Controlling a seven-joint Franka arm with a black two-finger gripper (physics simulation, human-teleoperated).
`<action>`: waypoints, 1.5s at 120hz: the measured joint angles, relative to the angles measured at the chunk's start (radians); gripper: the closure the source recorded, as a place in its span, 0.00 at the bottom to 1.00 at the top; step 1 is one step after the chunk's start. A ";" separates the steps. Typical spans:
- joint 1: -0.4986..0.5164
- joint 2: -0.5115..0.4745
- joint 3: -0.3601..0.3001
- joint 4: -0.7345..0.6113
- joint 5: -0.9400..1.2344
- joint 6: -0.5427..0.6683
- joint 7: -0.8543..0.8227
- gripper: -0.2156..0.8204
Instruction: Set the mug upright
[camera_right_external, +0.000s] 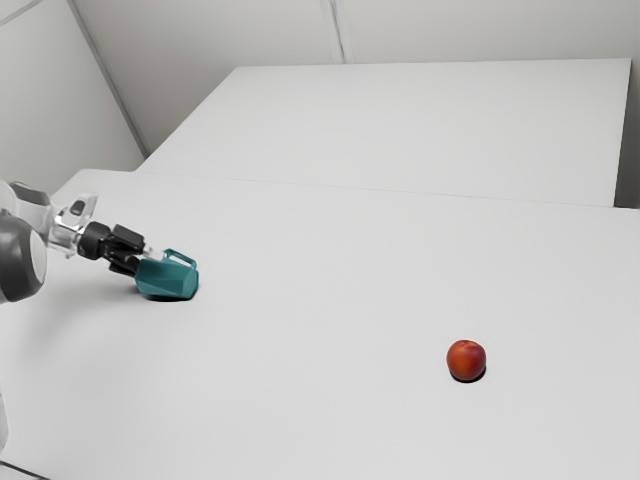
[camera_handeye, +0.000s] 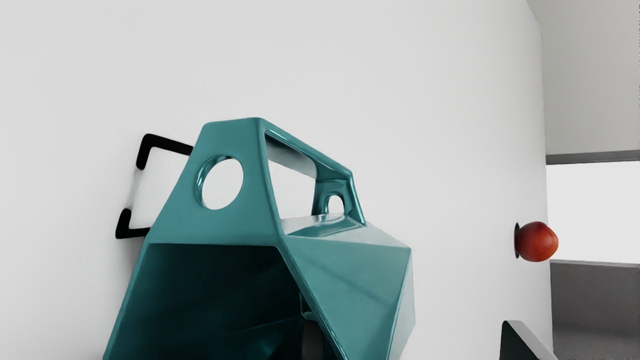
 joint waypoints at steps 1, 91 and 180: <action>0.000 0.000 0.000 -0.001 0.000 0.000 0.000 0.51; -0.012 -0.067 -0.044 -0.006 0.003 -0.005 -0.027 0.95; -0.306 -0.315 -0.275 -0.078 1.153 0.598 -0.423 0.96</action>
